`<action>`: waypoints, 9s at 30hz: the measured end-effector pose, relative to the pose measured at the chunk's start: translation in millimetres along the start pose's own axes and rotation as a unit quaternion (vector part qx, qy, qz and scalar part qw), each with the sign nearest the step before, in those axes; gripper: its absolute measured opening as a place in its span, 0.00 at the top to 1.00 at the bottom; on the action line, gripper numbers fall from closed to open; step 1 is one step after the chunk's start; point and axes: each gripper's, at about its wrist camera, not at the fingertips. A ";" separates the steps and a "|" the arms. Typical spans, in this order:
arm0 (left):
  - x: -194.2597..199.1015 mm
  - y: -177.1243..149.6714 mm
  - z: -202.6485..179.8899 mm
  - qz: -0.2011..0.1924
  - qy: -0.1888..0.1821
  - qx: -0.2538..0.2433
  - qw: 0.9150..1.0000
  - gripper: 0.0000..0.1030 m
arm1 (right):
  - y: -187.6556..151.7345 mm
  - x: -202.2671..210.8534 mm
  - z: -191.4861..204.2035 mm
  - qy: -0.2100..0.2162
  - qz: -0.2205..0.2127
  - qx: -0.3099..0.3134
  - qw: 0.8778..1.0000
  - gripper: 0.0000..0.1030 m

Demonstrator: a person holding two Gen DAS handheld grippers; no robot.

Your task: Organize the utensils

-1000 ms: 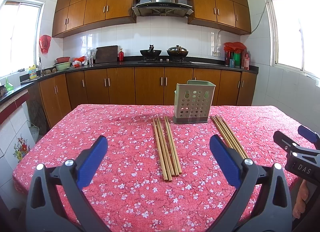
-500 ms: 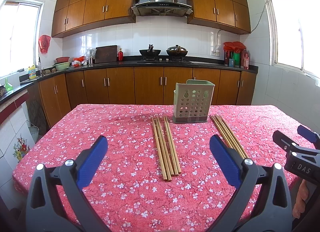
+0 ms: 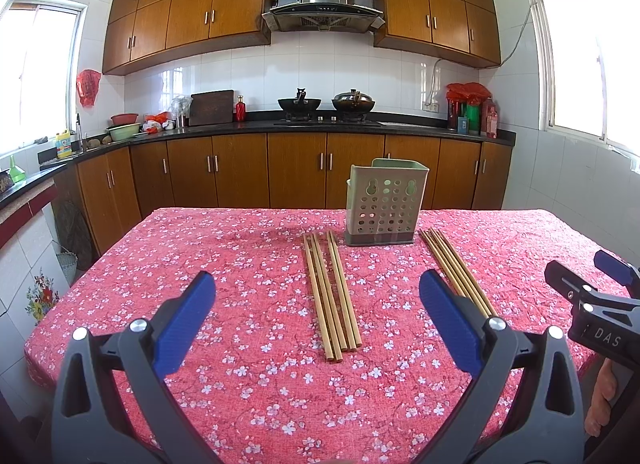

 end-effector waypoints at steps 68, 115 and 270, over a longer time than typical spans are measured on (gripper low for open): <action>-195.9 -14.4 17.8 0.281 -0.036 -0.011 0.959 0.84 | 10.4 -187.0 -31.8 -0.004 0.256 -0.032 0.966 0.92; -173.3 62.9 104.6 0.152 0.026 0.025 0.988 0.92 | 90.2 -157.9 -65.0 -0.040 0.103 -0.041 0.993 0.93; -240.6 3.7 91.3 0.252 0.016 0.052 0.966 0.88 | 21.3 -218.7 -55.2 -0.020 0.233 -0.032 0.972 0.93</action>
Point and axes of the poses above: each gripper's, at about its wrist camera, not at the fingertips, and x roughly against the way its jaws point, z to its left, y to its top, and after that the axes turned 5 degrees about z, right-handed
